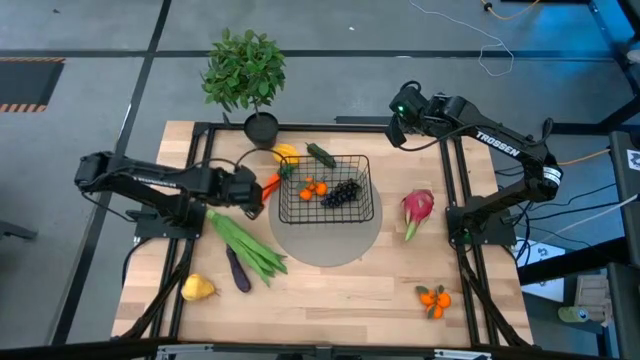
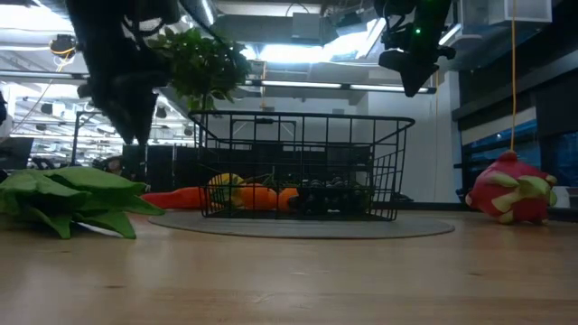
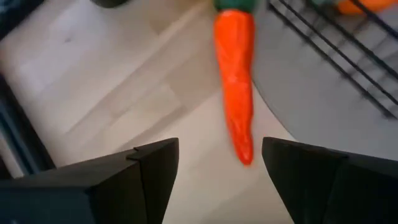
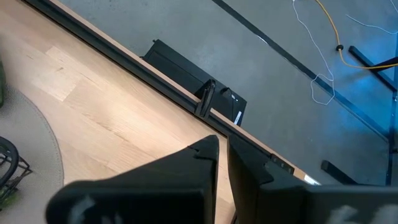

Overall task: Build produce basket
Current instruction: Put the carrot into the black wire basket

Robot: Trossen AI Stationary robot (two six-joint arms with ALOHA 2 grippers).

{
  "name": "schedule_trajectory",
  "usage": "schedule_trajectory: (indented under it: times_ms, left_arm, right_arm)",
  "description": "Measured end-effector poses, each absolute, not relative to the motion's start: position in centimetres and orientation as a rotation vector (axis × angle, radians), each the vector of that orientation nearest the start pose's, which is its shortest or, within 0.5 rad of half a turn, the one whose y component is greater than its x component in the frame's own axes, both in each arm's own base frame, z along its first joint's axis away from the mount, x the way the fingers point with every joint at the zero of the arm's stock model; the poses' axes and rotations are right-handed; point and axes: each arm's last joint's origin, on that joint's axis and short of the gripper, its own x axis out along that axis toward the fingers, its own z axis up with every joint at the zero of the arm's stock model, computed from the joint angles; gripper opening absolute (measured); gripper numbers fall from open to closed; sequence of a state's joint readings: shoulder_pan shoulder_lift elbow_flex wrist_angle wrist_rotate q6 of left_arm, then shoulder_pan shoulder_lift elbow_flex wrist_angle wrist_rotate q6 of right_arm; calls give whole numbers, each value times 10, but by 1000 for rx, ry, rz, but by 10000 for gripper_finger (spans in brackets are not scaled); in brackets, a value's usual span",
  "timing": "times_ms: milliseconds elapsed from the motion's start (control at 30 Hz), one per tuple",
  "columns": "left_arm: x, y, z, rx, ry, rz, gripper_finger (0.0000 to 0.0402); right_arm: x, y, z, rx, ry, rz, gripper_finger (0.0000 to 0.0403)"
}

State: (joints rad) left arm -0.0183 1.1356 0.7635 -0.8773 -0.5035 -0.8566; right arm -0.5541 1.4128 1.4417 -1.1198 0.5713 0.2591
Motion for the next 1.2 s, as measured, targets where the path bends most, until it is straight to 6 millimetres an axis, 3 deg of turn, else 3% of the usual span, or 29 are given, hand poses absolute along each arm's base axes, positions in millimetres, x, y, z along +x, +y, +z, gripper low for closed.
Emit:
schedule_trajectory:
  times_ms: [200,467,633,1033,1200]
  left_arm:
    - [191,11,183,-340,888,813,221]
    - [179,11,142,-339,821,777,221]
    - [179,11,135,-348,752,747,221]
    - [172,10,109,-449,821,821,221]
    - [172,11,109,-496,799,852,177]
  right_arm:
    - [217,-152,349,205,1008,-1136,29]
    - [218,-151,349,224,1011,-1099,29]
    - [218,-151,349,226,1011,-1098,29]
    - [218,-151,349,225,1011,-1099,29]
    - [218,-151,349,224,1013,-1098,29]
